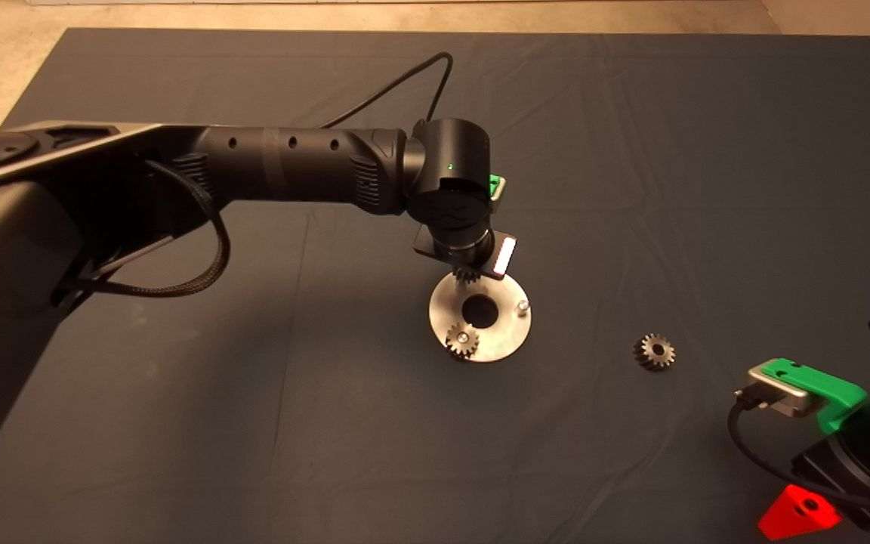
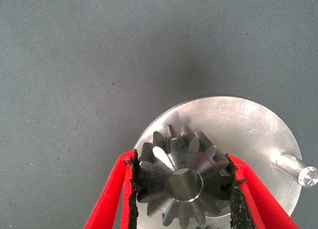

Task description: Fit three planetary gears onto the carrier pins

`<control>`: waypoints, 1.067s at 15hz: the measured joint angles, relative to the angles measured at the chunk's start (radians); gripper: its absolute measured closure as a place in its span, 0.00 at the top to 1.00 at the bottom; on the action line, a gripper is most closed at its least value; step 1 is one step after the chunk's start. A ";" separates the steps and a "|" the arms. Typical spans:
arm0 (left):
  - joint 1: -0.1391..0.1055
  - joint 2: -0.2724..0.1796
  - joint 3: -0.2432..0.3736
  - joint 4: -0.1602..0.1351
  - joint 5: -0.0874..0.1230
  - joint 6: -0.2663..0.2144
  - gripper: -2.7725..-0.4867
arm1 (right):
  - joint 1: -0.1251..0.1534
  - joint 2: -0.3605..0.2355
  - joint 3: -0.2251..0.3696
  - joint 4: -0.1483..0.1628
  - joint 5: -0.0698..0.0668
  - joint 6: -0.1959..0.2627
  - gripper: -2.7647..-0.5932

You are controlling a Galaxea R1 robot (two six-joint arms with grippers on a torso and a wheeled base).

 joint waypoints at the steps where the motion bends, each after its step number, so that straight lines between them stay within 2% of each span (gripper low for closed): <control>1: 0.000 -0.001 0.000 0.000 0.000 0.000 0.19 | 0.000 0.000 0.000 0.000 0.000 0.000 0.99; 16: 0.002 -0.009 0.000 0.001 0.001 0.015 0.19 | 0.000 0.000 0.000 0.000 0.000 0.000 0.99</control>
